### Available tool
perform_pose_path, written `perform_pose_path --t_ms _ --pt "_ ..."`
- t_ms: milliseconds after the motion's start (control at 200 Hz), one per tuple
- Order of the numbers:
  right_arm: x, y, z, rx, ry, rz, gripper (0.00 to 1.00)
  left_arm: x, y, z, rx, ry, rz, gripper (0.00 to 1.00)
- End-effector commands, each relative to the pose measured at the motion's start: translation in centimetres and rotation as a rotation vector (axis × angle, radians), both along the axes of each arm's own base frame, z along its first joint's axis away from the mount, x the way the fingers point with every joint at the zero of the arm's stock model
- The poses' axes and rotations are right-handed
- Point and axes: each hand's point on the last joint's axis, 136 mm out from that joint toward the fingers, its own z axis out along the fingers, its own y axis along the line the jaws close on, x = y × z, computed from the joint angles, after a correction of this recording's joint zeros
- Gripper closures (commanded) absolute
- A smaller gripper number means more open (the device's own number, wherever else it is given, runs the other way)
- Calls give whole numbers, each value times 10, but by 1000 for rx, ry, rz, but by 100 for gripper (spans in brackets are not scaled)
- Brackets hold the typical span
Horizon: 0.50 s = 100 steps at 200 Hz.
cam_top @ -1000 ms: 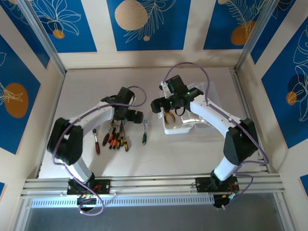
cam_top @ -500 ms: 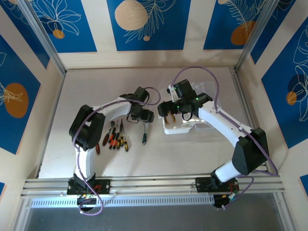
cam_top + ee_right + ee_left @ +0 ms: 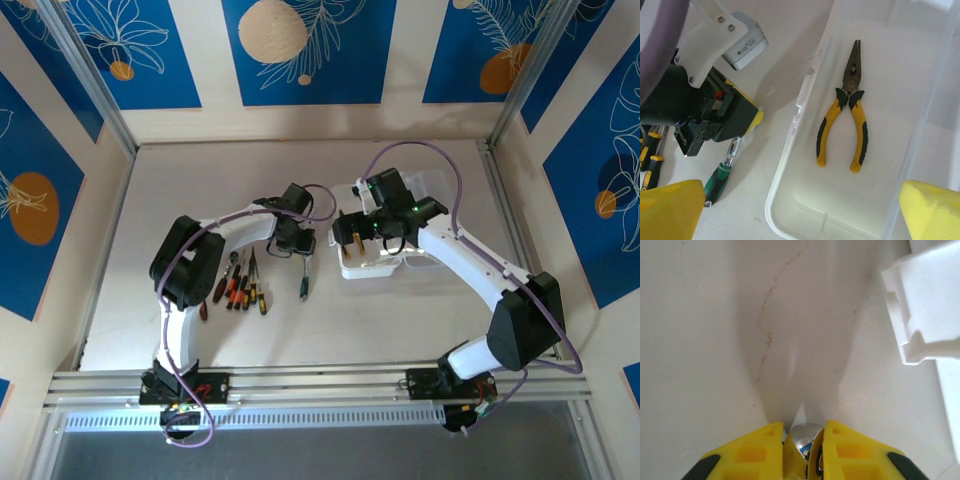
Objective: Pack the tool kit
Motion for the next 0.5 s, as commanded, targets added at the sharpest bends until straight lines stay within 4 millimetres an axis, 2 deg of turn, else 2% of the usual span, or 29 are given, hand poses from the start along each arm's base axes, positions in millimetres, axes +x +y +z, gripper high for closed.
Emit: perform_pose_path --t_ms 0,40,140,245,365,495 --pt "-5 -6 5 13 -3 -12 1 -17 -1 -12 3 52 -20 96" --pt "-6 -7 6 15 -3 -14 1 -18 0 -10 2 51 -18 100" --pt "-8 -10 8 25 -3 -15 1 -19 1 -2 -17 44 -23 100" --pt "-11 -12 9 44 0 -15 1 -19 0 15 -79 33 -18 100" --pt "-17 -9 14 86 -6 11 1 -16 -1 46 -176 7 -10 100" --pt "-27 0 24 159 -15 59 1 -11 -7 93 -304 -41 -13 100"
